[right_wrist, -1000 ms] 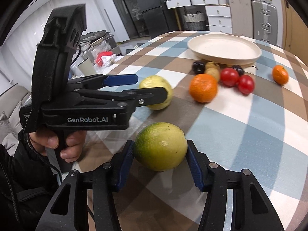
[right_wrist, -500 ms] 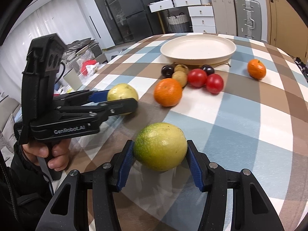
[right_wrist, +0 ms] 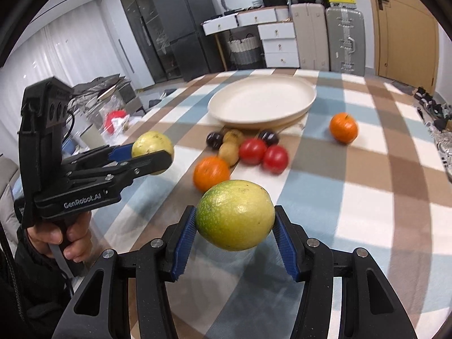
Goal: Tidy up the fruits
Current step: 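Carry both pomelos over the cream plate and lower them onto it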
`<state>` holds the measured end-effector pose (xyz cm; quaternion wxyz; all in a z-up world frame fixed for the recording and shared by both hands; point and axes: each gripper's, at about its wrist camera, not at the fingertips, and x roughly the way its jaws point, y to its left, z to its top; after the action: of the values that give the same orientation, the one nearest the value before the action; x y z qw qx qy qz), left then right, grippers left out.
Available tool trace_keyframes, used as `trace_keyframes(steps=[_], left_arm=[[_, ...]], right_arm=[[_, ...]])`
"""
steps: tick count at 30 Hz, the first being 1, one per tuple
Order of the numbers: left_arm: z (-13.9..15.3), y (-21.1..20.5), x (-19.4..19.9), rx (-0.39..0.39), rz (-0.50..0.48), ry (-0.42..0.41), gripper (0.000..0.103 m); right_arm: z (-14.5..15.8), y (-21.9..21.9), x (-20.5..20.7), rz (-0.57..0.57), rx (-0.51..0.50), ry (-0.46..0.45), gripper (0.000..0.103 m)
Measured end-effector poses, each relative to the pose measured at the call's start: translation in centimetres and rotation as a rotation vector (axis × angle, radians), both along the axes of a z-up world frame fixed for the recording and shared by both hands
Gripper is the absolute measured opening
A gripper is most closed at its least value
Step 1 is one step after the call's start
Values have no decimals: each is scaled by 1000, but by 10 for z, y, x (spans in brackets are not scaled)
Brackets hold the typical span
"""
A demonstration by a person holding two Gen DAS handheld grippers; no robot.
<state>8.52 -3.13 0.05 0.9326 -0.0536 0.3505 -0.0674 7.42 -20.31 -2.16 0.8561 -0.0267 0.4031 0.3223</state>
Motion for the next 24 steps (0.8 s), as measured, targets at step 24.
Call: trace_keyframes(steps=[24], left_arm=[[38, 5, 54, 27, 25, -95, 52]], right_arm=[[62, 3, 69, -75, 35, -103, 55]])
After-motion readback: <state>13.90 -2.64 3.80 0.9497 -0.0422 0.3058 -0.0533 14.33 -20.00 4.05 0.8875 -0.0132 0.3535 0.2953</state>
